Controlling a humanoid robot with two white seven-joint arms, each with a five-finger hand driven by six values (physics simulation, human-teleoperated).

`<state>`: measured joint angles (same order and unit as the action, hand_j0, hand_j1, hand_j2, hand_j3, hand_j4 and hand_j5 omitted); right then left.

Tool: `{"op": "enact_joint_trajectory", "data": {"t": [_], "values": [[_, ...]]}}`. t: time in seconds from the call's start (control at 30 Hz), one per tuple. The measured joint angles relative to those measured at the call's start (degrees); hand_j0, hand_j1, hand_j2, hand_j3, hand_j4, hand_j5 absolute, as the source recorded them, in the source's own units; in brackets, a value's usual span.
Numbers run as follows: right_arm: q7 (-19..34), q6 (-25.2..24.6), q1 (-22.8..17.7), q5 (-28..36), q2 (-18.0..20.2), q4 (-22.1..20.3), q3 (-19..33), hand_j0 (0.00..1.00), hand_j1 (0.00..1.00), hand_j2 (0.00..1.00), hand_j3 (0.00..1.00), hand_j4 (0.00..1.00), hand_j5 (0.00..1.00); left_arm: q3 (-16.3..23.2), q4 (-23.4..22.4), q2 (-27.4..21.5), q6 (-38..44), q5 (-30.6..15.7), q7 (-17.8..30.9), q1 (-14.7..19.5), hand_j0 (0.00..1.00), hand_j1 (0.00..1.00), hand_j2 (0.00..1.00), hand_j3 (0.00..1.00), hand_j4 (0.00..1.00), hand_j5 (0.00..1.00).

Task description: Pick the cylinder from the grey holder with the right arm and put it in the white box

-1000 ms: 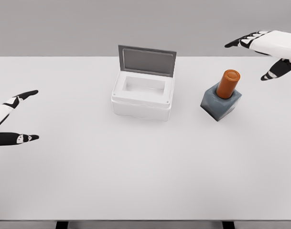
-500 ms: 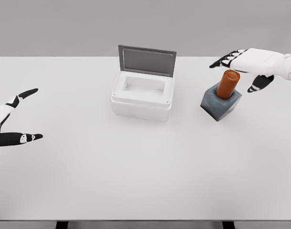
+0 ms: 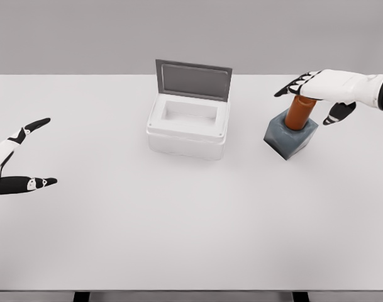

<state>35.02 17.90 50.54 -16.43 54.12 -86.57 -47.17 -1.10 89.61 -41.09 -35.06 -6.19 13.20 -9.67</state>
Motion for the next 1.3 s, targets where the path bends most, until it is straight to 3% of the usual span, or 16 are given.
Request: {"op": "enact_joint_trajectory", "data": {"t": [0.1,0.23,0.37,0.53,0.77,1.03,1.3], "values": [[0.0,0.5,0.0,0.0,0.0,0.4,-0.2,0.89,0.89,0.89,0.89,0.89,0.89,0.1,0.1,-0.1,0.0,-0.5,0.0,-0.2,1.00,1.00,1.00,1.00,1.00,1.00],[0.0,1.4,0.2,0.0,0.0,0.4,-0.2,0.65,0.65,0.65,0.65,0.65,0.65,1.0,0.2,-0.4,0.0,-1.5,0.0,-0.2,1.00,1.00,1.00,1.00,1.00,1.00],[0.0,1.9,0.3,0.0,-0.1,0.4,-0.2,0.30,0.30,0.30,0.30,0.30,0.30,1.0,0.2,-0.2,0.0,-1.6,0.1,-0.1,1.00,1.00,1.00,1.00,1.00,1.00],[0.0,2.2,0.3,0.1,-0.1,0.3,-0.2,0.17,0.17,0.17,0.17,0.17,0.17,0.9,0.2,-0.2,0.0,-1.3,0.2,-0.1,1.00,1.00,1.00,1.00,1.00,1.00],[0.1,5.6,1.1,0.2,0.3,-0.2,0.2,0.17,0.17,0.17,0.17,0.17,0.17,0.9,0.3,-0.3,0.0,-1.7,-0.4,-0.2,1.00,1.00,1.00,1.00,1.00,1.00],[0.1,8.4,2.9,0.4,0.0,-3.8,0.6,0.19,0.19,0.19,0.19,0.19,0.19,0.9,0.3,-0.2,0.0,-1.3,-6.7,-0.3,1.00,1.00,1.00,1.00,1.00,1.00],[0.1,8.6,4.9,0.7,-5.4,-4.9,0.0,0.19,0.19,0.19,0.19,0.19,0.19,1.0,0.2,-0.2,0.0,-0.3,-8.3,-0.3,1.00,1.00,1.00,1.00,1.00,1.00]]}}
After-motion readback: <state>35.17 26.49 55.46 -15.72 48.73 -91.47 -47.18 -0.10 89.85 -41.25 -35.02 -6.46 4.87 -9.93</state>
